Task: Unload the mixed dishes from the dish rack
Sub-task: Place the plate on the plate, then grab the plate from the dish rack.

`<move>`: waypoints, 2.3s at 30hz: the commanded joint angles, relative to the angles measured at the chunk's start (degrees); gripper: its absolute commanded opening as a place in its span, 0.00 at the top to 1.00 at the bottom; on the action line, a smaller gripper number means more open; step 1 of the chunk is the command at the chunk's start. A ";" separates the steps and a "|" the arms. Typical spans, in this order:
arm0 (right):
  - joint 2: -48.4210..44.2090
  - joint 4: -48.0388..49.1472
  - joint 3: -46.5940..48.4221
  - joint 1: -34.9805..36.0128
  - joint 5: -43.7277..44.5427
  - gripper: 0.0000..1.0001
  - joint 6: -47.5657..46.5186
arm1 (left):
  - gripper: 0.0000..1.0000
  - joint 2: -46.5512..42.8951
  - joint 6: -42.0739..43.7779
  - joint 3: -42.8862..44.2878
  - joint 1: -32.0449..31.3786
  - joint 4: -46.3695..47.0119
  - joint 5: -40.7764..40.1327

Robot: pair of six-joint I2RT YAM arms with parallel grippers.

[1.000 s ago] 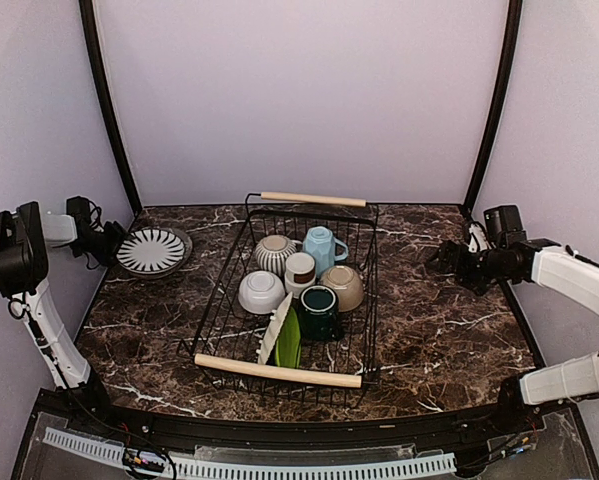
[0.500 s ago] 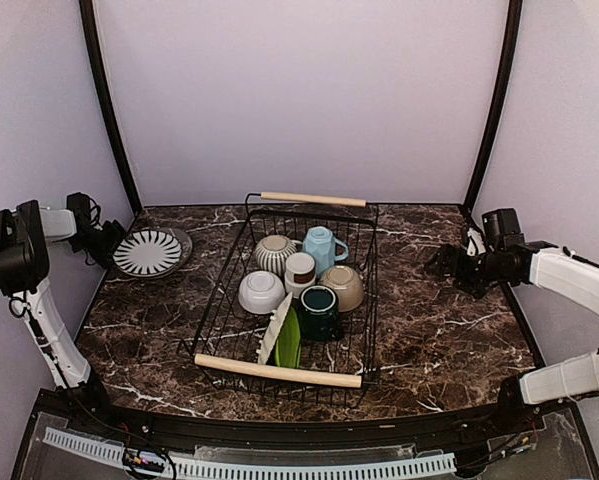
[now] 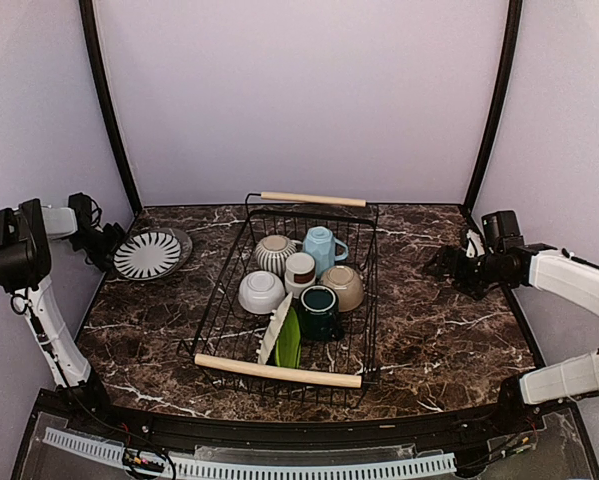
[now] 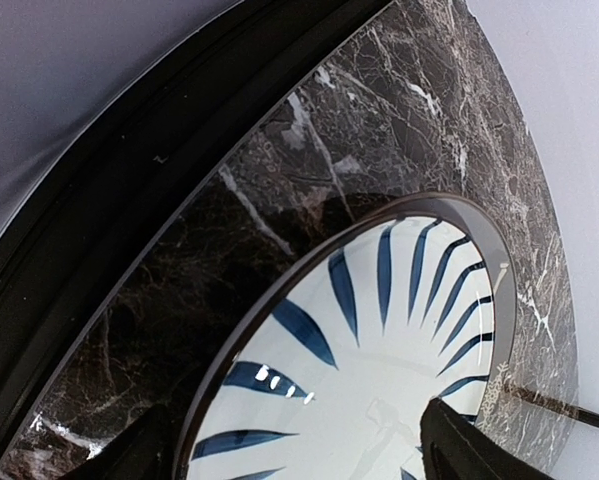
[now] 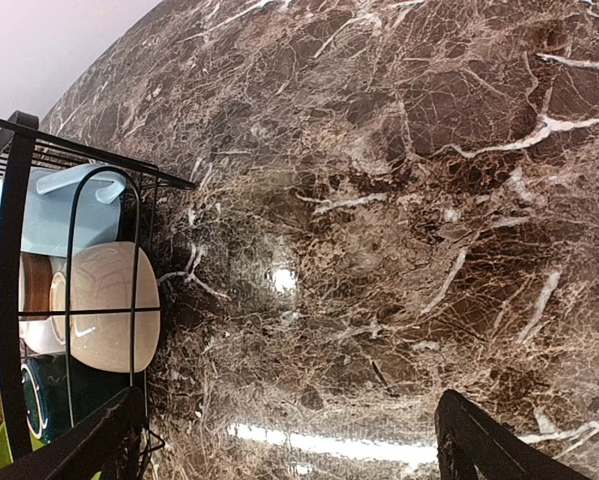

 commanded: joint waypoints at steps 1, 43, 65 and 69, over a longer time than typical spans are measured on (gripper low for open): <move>0.34 1.52 -0.95 0.49 -0.56 0.01 0.51 | 0.15 -0.20 1.53 2.04 -1.68 -1.33 0.68; 0.52 1.17 -0.35 0.57 0.36 0.01 -0.58 | 0.03 -28.82 22.85 5.76 -34.28 -9.32 -13.81; 0.12 2.71 -2.05 0.58 -0.57 0.01 -0.04 | 0.13 -13.16 15.65 21.02 -84.15 -34.23 -37.12; -0.94 2.19 -2.72 0.58 0.17 0.01 -0.31 | 0.18 -11.11 13.69 20.77 -84.42 -35.23 -37.39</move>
